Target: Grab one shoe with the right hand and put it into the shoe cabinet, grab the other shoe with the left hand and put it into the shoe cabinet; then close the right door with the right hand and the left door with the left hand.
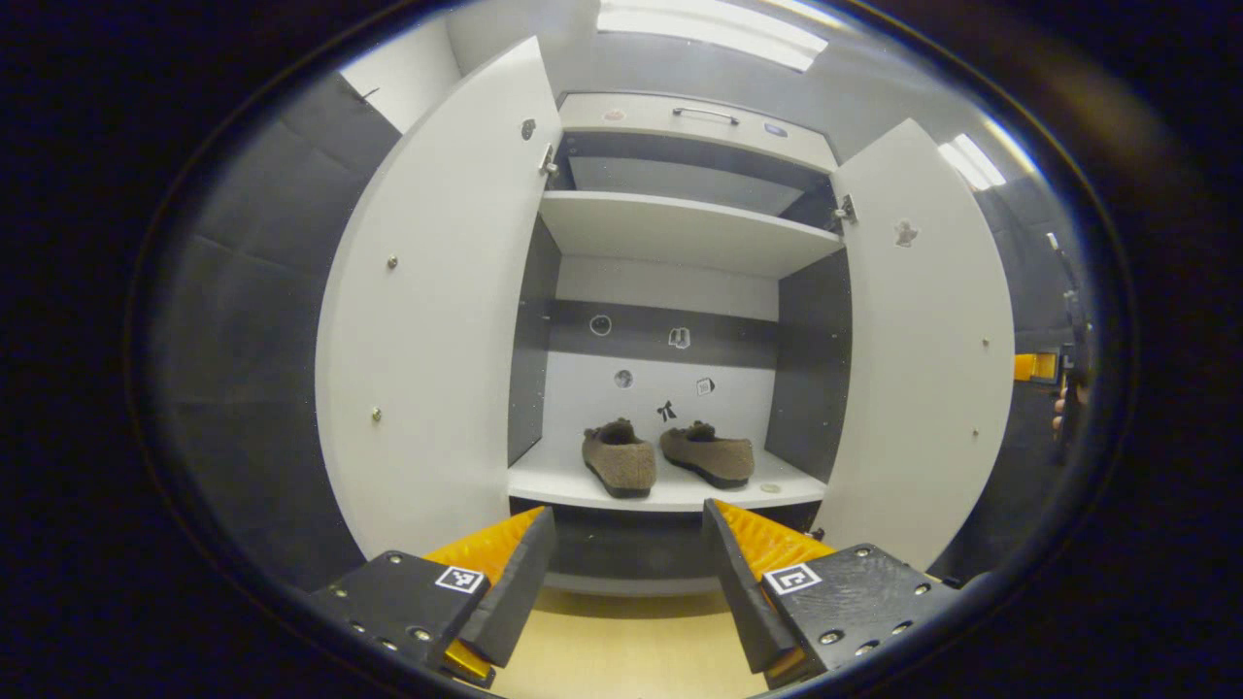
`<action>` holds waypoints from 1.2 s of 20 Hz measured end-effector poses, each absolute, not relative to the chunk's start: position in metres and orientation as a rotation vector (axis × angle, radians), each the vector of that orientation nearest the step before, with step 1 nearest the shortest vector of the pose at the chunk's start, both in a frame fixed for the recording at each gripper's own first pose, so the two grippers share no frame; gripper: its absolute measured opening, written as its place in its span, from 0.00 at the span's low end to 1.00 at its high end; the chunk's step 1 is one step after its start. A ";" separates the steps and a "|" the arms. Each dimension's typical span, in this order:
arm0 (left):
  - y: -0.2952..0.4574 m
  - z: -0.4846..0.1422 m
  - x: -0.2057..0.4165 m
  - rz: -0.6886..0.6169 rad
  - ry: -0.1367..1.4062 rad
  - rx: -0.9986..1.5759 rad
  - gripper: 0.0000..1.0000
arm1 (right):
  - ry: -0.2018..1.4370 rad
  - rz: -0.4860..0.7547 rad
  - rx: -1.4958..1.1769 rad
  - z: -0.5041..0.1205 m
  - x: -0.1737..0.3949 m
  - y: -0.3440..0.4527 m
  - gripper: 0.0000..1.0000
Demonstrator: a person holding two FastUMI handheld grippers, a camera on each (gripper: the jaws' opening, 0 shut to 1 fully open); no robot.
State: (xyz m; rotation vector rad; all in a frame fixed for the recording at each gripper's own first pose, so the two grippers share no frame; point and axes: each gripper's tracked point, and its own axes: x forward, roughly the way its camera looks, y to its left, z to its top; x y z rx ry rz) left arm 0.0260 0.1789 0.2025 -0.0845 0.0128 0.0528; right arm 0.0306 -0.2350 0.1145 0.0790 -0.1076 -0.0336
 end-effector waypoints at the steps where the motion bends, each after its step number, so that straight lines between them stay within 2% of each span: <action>1: 0.179 0.199 0.024 0.040 0.014 -0.093 0.88 | -0.097 -0.020 0.079 0.113 0.030 -0.229 0.98; 3: 0.181 0.193 0.021 0.022 0.024 -0.111 0.91 | -0.096 -0.002 0.064 0.115 0.030 -0.218 0.98; 5: 0.184 0.185 0.020 0.018 0.043 -0.113 0.88 | -0.101 -0.020 0.038 0.115 0.031 -0.217 0.98; 6: 0.186 0.182 0.019 0.018 0.053 -0.113 0.91 | -0.094 -0.031 0.032 0.113 0.029 -0.217 0.97; 9: 0.189 0.178 0.019 0.007 0.055 -0.111 0.85 | -0.056 -0.026 0.049 0.109 0.030 -0.210 0.97; 14: 0.191 0.173 0.020 -0.007 0.061 -0.095 0.91 | -0.093 -0.071 -0.038 0.115 0.024 -0.203 0.97; 15: 0.190 0.171 0.020 -0.014 0.063 -0.094 0.88 | -0.090 -0.067 -0.023 0.114 0.024 -0.199 0.97; 24: 0.184 0.148 0.012 -0.066 0.104 -0.068 0.88 | -0.074 -0.016 0.047 0.108 0.022 -0.168 0.97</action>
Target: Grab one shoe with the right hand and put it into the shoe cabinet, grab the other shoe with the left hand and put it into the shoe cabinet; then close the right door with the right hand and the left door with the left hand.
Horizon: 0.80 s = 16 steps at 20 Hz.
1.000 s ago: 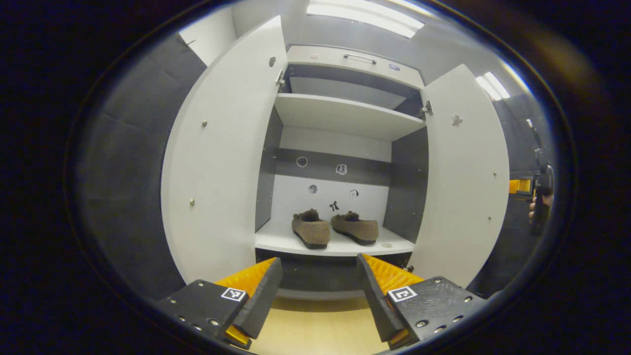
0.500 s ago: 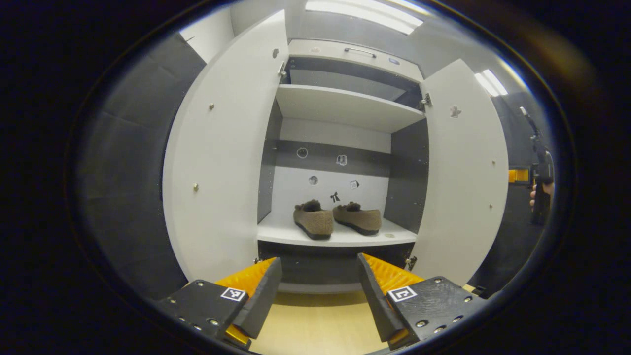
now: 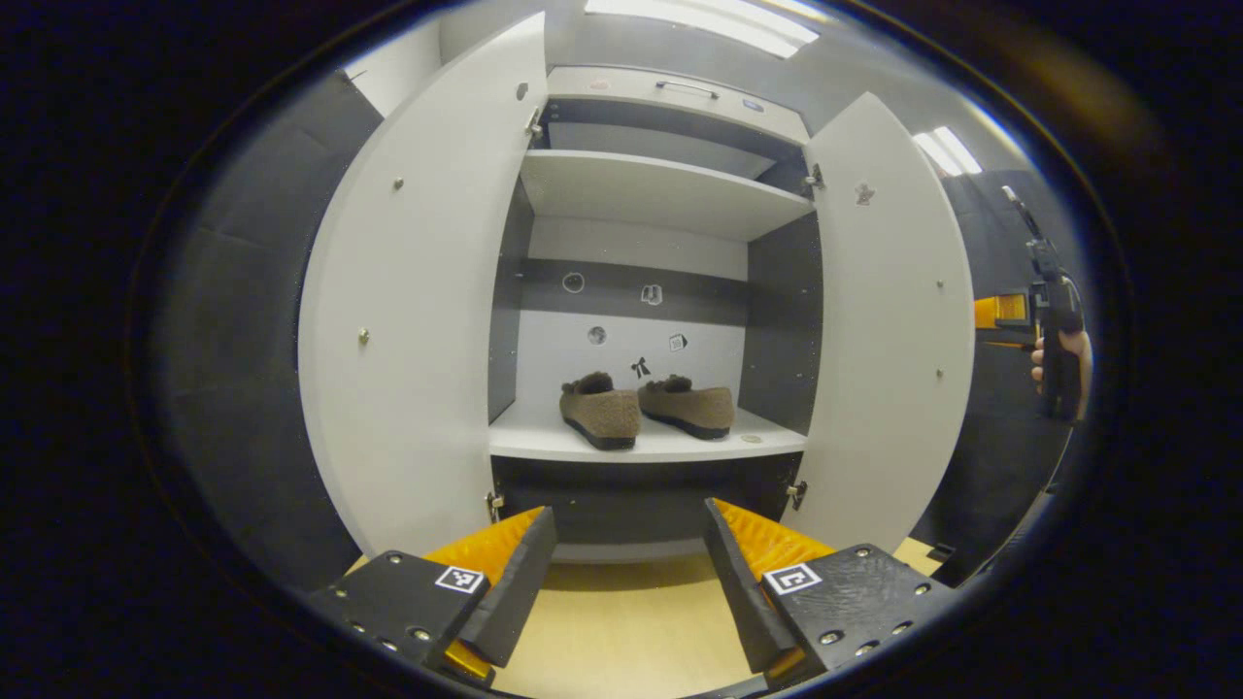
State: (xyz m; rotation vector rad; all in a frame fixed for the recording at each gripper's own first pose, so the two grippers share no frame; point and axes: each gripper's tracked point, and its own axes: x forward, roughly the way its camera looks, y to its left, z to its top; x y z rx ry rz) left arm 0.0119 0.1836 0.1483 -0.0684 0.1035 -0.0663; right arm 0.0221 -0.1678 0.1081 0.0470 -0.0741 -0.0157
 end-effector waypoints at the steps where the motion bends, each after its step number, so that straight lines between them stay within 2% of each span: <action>1: 0.185 0.147 0.011 -0.063 0.106 -0.068 0.88 | -0.075 -0.003 0.044 0.108 0.022 -0.162 0.97; 4: 0.191 0.148 0.005 -0.051 0.096 -0.053 0.91 | -0.074 0.044 0.038 0.107 0.023 -0.141 0.97; 5: 0.194 0.150 0.003 -0.045 0.091 -0.050 0.88 | -0.076 0.062 0.036 0.107 0.023 -0.133 0.98; 12: 0.211 0.151 -0.014 0.014 0.083 -0.058 0.88 | -0.086 0.156 0.076 0.101 0.037 -0.088 0.97; 13: 0.216 0.150 -0.018 0.029 0.088 -0.063 0.85 | -0.084 0.174 0.083 0.100 0.039 -0.080 0.97; 16: 0.225 0.154 -0.027 0.065 0.081 -0.092 0.88 | -0.083 0.234 0.096 0.100 0.045 -0.052 0.98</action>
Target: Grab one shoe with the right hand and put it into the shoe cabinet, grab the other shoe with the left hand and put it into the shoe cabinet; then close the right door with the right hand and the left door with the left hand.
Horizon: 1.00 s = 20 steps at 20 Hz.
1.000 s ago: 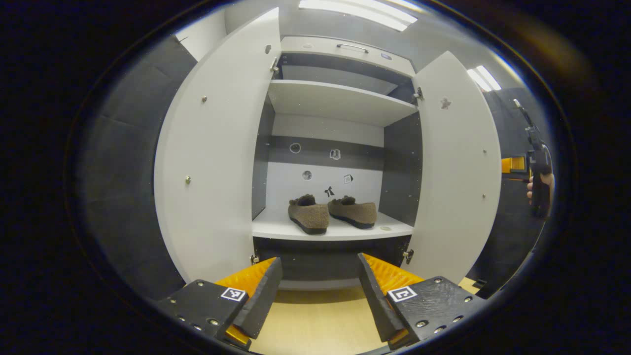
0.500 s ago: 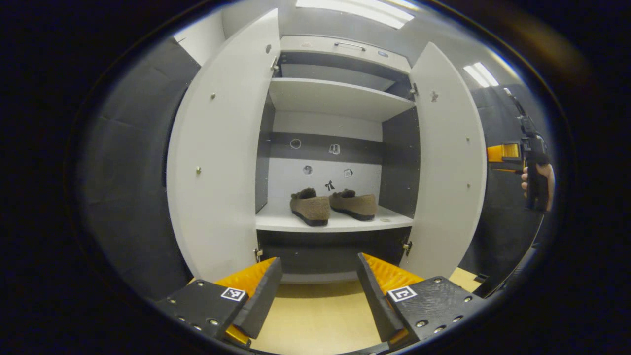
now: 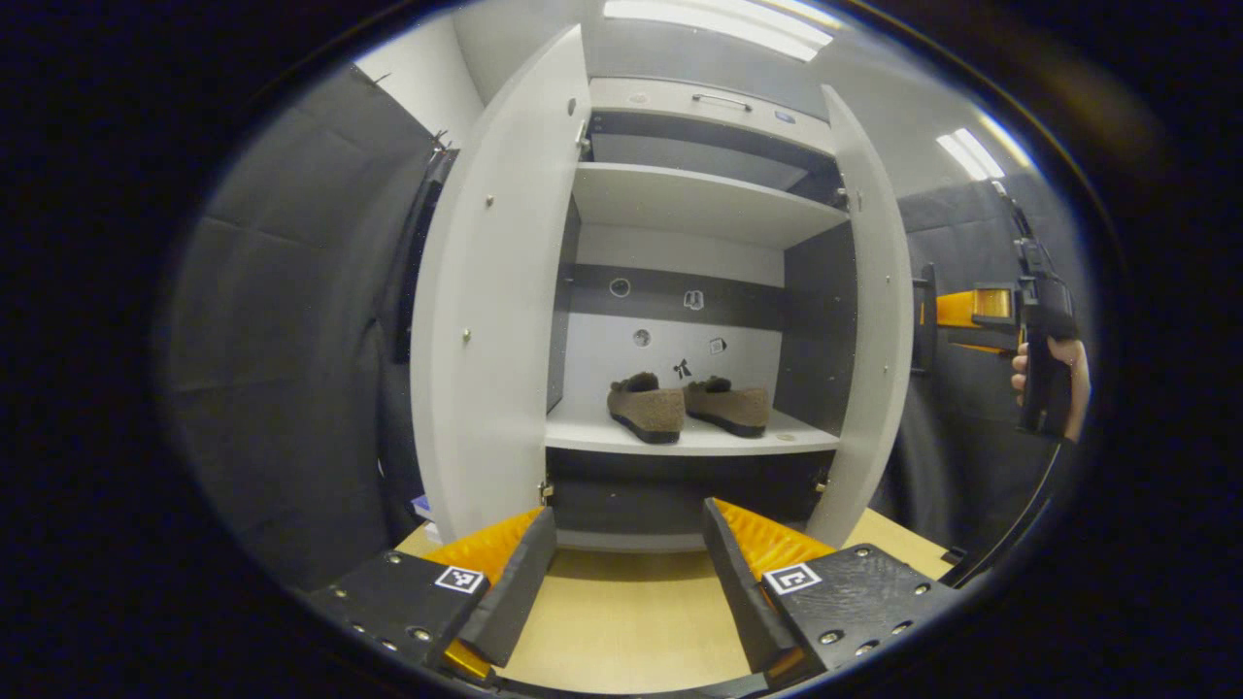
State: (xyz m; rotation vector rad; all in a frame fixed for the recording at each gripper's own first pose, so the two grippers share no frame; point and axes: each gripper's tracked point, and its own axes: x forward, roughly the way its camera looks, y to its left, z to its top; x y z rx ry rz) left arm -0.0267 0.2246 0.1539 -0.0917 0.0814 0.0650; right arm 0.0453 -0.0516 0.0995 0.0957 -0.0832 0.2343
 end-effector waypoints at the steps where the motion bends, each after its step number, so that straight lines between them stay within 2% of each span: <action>1: 0.227 0.154 -0.031 0.077 0.078 -0.092 0.88 | -0.089 0.259 0.100 0.101 0.048 -0.041 0.97; 3: 0.233 0.155 -0.037 0.094 0.075 -0.085 0.85 | -0.095 0.268 0.100 0.098 0.051 -0.033 0.98; 4: 0.237 0.154 -0.041 0.101 0.074 -0.085 0.88 | -0.105 0.251 0.098 0.098 0.052 -0.035 0.98; 7: 0.258 0.148 -0.056 0.152 0.064 -0.103 0.88 | -0.091 0.218 0.084 0.087 0.052 -0.043 0.98; 13: 0.337 0.143 -0.099 0.362 0.019 -0.131 0.85 | 0.030 0.147 0.111 0.043 0.058 -0.063 0.98; 18: 0.409 0.152 -0.121 0.544 0.003 -0.155 0.88 | 0.103 0.105 0.136 0.018 0.065 -0.077 0.98; 20: 0.430 0.166 -0.122 0.579 -0.031 -0.186 0.90 | 0.137 0.088 0.145 0.003 0.065 -0.082 0.98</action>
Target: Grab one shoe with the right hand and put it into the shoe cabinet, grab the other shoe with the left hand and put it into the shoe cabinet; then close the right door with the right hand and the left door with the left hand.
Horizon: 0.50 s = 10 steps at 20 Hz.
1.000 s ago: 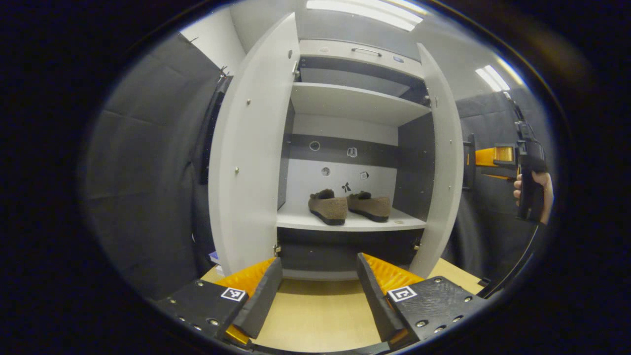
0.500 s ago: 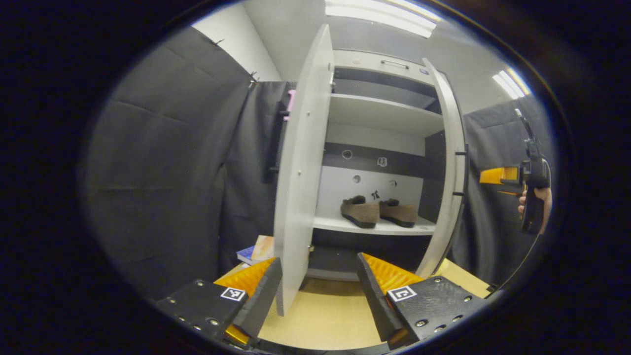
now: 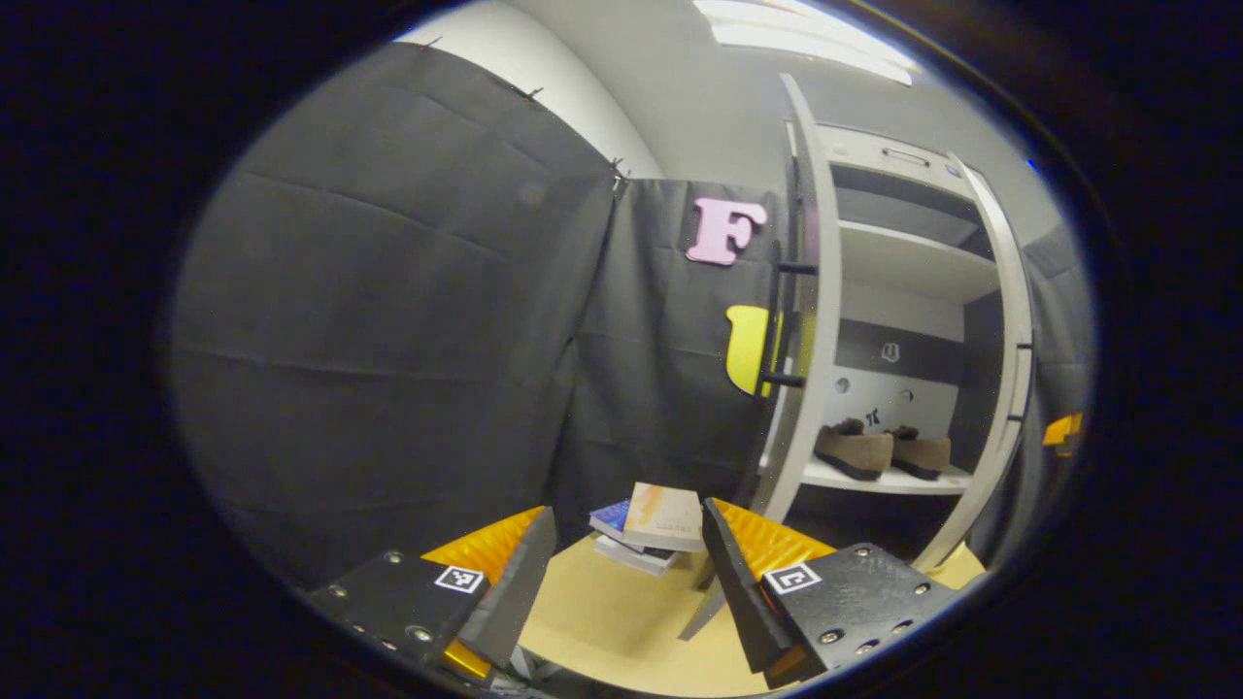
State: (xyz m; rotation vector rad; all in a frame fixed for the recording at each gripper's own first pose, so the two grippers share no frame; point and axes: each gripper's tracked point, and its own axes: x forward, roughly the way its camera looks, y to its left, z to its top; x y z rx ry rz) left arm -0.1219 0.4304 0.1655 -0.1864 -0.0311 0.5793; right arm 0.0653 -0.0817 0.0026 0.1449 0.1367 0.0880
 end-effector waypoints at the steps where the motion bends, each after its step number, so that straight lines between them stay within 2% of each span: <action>1: 0.442 0.174 -0.123 0.594 -0.048 -0.191 0.90 | 0.156 0.078 0.154 -0.008 0.065 -0.084 0.98; 6: 0.487 0.214 -0.097 0.561 -0.088 -0.180 0.88 | 0.253 0.035 0.219 -0.054 0.062 -0.094 0.98; 10: 0.509 0.257 -0.063 0.428 -0.138 -0.227 0.91 | 0.297 0.005 0.217 -0.082 0.048 -0.101 0.98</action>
